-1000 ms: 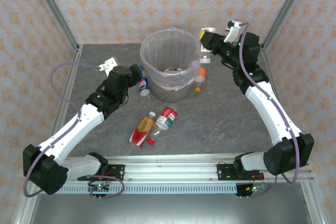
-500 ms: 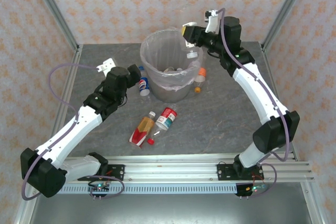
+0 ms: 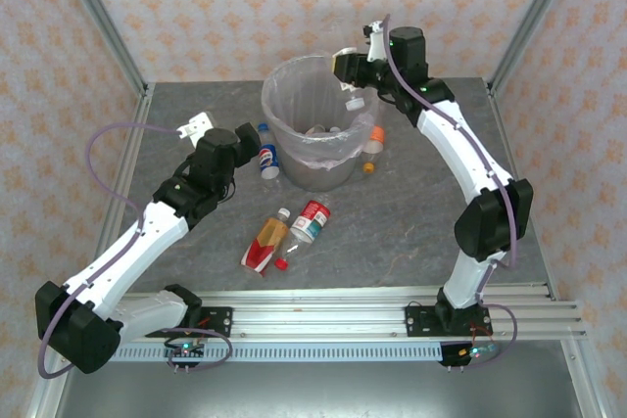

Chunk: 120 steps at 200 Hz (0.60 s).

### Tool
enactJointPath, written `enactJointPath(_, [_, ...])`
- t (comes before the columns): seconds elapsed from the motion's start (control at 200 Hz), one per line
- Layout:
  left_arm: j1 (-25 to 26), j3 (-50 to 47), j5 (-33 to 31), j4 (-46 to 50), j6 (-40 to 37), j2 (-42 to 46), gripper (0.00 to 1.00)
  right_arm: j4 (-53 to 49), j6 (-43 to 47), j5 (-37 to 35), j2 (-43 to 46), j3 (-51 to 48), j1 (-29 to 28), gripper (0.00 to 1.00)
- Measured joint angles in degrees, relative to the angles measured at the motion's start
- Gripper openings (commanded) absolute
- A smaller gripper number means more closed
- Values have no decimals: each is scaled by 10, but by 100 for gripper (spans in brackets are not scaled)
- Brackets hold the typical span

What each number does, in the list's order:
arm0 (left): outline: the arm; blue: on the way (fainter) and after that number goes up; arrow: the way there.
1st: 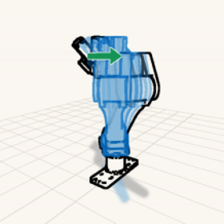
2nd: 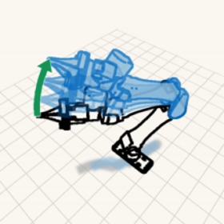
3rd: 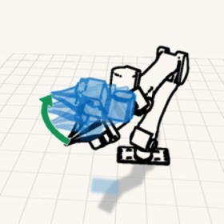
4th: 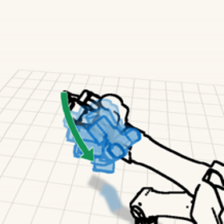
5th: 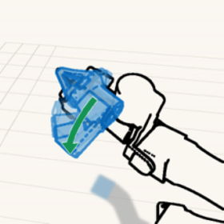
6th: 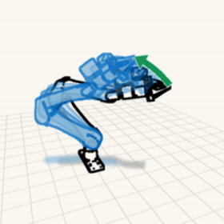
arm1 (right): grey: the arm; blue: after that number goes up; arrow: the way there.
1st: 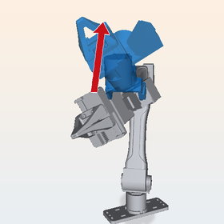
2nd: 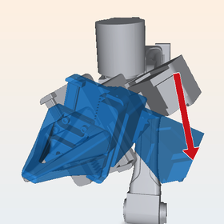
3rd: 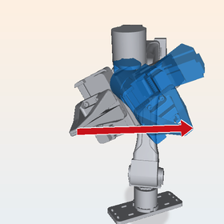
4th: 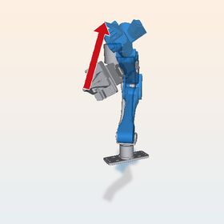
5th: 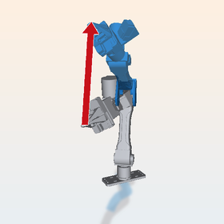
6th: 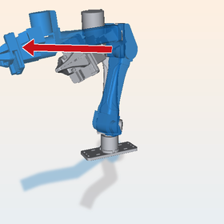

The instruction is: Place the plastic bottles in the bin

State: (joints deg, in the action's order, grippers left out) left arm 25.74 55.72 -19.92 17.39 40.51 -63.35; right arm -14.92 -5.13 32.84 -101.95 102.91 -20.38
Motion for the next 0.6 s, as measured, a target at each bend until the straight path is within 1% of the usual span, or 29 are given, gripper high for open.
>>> enactJointPath(0.255, [0, 0, -2, 0, 0, 0, 100, 53, 37, -23, 0, -30, -14, 0])
enactJointPath(0.47, [0, 0, -2, 1, 0, 0, 100, 60, 61, -27, -25, -42, -17, 8])
enactJointPath(0.601, [0, 0, -4, 1, 0, 0, 100, 74, 92, -28, -26, -69, -22, 17])
